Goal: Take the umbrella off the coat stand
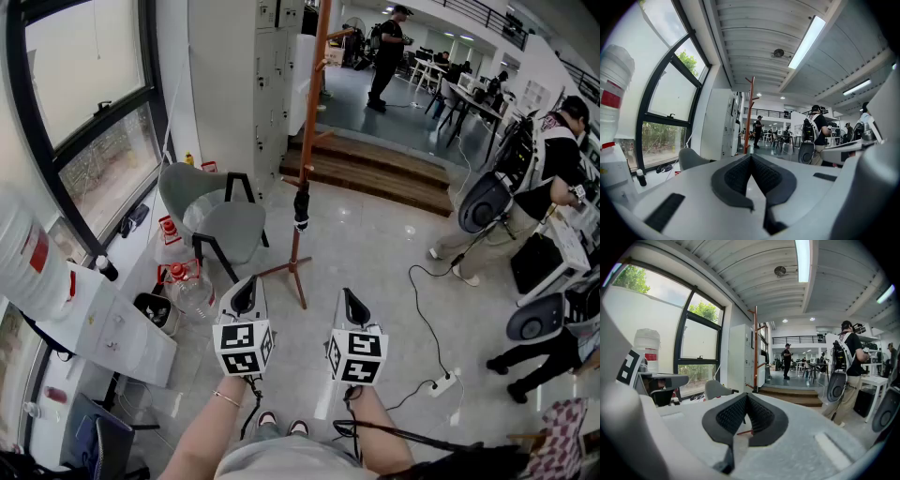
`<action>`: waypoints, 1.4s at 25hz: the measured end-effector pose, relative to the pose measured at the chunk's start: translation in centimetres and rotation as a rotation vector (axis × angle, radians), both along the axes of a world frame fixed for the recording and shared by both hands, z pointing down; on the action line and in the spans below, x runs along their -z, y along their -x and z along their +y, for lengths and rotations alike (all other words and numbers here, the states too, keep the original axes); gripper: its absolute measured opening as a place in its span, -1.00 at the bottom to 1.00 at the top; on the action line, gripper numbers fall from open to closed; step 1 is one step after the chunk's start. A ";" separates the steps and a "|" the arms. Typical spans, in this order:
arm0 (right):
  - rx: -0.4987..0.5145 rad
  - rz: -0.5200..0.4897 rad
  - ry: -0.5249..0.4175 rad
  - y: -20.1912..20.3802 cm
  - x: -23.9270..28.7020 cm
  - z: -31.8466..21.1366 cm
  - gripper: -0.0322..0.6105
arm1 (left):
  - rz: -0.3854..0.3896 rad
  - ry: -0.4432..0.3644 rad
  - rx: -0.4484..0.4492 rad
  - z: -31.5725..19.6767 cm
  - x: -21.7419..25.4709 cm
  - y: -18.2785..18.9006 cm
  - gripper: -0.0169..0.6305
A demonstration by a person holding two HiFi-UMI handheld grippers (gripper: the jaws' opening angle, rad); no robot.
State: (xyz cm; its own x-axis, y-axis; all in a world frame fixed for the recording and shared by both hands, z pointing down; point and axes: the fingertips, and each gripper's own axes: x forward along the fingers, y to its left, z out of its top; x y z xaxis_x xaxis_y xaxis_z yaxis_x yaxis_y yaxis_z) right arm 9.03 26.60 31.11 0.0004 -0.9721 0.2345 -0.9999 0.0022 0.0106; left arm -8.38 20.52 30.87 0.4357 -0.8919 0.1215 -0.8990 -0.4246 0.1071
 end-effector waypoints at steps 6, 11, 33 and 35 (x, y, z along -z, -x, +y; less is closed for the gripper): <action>-0.010 -0.023 0.002 1.7 -0.7 -1.7 -0.89 | -0.005 0.003 -0.016 -1.6 -0.9 1.6 -0.96; -0.033 -0.018 -0.005 2.8 -0.8 -3.2 -0.88 | -0.006 0.005 -0.040 -3.3 -1.3 2.7 -0.96; 0.012 -0.033 0.036 -0.5 -3.1 -13.9 -0.88 | -0.016 0.051 0.001 -13.5 -3.8 -0.4 -0.96; 0.031 -0.037 0.035 -1.4 -3.2 -15.6 -0.88 | -0.017 0.051 0.014 -14.8 -3.8 -1.6 -0.96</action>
State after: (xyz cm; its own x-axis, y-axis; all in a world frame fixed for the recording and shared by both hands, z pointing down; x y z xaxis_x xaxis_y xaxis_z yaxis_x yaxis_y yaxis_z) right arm 10.42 11.02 34.31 -0.0391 -0.9627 0.2678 -0.9991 0.0331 -0.0268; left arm -6.79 5.72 34.68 0.4206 -0.8903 0.1743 -0.9068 -0.4061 0.1134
